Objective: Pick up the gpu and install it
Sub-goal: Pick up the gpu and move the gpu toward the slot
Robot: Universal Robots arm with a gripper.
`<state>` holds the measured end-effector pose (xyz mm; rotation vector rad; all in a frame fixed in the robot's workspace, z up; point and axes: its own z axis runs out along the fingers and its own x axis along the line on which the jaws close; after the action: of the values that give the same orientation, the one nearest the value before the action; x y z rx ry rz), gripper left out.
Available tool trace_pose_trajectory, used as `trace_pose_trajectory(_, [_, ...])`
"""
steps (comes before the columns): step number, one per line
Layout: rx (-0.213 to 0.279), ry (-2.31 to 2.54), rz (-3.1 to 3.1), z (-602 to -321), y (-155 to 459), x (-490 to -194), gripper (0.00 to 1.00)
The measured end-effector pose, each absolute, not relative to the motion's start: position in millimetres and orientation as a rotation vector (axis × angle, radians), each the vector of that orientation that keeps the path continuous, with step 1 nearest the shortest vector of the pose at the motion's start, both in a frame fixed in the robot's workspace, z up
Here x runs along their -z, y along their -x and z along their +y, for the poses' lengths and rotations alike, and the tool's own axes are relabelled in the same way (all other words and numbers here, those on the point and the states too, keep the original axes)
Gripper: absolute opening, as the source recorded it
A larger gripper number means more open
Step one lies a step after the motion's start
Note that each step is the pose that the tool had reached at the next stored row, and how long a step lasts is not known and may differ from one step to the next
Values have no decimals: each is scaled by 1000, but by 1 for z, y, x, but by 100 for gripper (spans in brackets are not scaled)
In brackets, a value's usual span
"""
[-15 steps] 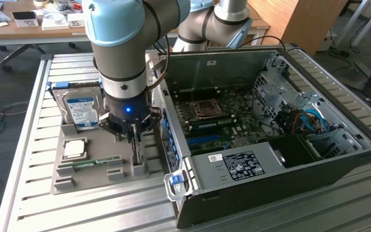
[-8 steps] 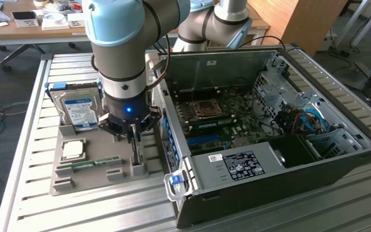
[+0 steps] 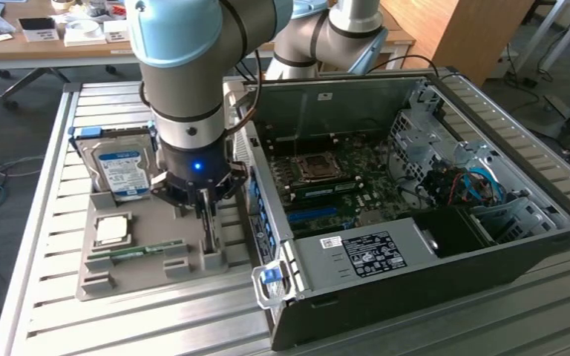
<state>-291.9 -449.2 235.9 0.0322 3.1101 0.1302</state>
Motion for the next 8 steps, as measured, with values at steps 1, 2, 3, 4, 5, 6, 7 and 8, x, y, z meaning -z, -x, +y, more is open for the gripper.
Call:
trace_pose_trajectory(1, [-130, -32, 3110, -449, 292, -238, 27])
trace_pose_trajectory(2, [-131, -32, 3110, -449, 292, -240, 27])
trace_pose_trajectory(3, [-131, -32, 3110, -449, 292, -242, 27])
trace_pose_trajectory(4, [-131, -32, 3110, -449, 292, -244, 27])
trace_pose_trajectory(5, [-132, -32, 3110, -449, 292, -246, 27])
trace_pose_trajectory(6, [-132, -32, 3110, -449, 292, -247, 27])
trace_pose_trajectory(7, [-132, -32, 3110, -449, 292, -248, 27])
trace_pose_trajectory(8, [-132, -32, 3110, -449, 292, -248, 27])
